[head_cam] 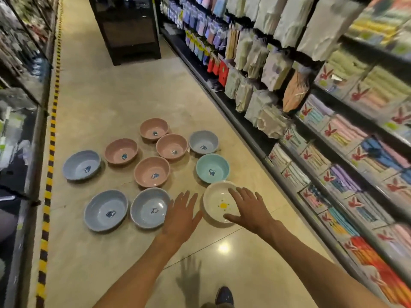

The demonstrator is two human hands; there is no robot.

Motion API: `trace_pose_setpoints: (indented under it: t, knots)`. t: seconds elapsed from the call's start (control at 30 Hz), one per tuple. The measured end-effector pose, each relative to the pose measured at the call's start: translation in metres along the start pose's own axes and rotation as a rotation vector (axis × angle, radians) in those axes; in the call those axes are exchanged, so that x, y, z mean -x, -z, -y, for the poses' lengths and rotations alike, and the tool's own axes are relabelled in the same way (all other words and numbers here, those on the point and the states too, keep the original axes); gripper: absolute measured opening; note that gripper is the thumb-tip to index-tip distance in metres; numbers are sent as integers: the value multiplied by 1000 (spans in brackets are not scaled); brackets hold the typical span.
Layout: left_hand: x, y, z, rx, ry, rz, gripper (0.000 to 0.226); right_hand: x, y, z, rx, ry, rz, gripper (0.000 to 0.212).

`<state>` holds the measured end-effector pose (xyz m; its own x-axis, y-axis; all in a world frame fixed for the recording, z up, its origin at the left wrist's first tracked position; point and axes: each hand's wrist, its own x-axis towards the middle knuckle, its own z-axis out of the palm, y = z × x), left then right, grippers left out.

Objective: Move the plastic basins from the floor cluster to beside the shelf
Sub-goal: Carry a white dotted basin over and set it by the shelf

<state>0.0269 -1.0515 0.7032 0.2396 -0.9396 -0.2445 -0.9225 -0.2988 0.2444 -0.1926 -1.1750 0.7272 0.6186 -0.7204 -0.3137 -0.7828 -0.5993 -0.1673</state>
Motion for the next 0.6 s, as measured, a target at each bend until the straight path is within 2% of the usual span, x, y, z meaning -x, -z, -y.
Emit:
trace_pose_setpoints:
  t: [0.1,0.2,0.27,0.37,0.5,0.6]
  knots:
    - [-18,-10,-31,10,-2,33,69,-2,2,-42,-25,-61,35,96]
    - [-39,-21,-45,16,3,59,91,-13,0,-74,-21,-87,61,95]
    - [-56,-25,-50,14,19,80,96,-26,-2,-90,-28,-97,80,94]
    - [-89,-28,-53,35,30,118,94,-55,-8,-109,-62,-126,104,94]
    - [-158,-41,-47,42,17,148,70,-107,-10,-133,-92,-142,142,93]
    - [-211,-53,-45,94,29,193,67,-155,-13,-153,-63,-149,193,94]
